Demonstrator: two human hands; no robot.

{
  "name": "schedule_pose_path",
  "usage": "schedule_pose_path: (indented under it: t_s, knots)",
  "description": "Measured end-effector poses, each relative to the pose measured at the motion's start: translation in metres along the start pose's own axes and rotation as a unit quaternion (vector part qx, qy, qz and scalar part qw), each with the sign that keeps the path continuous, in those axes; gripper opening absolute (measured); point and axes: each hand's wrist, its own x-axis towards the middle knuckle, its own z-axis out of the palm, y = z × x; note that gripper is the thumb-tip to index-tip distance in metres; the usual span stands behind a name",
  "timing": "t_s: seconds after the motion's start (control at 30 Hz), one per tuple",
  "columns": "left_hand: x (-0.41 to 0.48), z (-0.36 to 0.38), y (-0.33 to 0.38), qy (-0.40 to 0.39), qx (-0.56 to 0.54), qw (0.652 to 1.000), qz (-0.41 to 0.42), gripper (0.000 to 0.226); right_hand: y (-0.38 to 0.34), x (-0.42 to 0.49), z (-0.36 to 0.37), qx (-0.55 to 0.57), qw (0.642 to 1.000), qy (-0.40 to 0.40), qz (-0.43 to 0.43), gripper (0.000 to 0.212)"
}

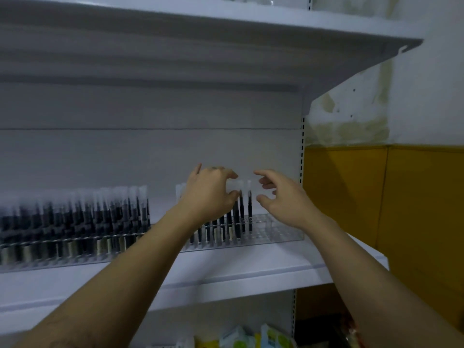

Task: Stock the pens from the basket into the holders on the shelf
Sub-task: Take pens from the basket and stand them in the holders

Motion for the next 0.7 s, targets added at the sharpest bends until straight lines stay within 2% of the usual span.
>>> schedule_pose_path:
  t_s: [0.23, 0.43, 0.7]
  knots:
    - [-0.063, -0.025, 0.010, 0.018, 0.004, 0.999, 0.028, 0.044, -0.048, -0.041, -0.008, -0.055, 0.998, -0.005, -0.009, 0.057]
    - [-0.137, -0.035, 0.004, 0.048, -0.029, 0.998, 0.040, 0.045, -0.085, -0.099, 0.013, -0.060, 0.997, -0.031, -0.027, 0.059]
    - [-0.239, -0.006, -0.021, -0.019, -0.051, 0.998, -0.018, 0.048, -0.096, -0.182, 0.074, -0.041, 0.992, -0.120, -0.022, 0.051]
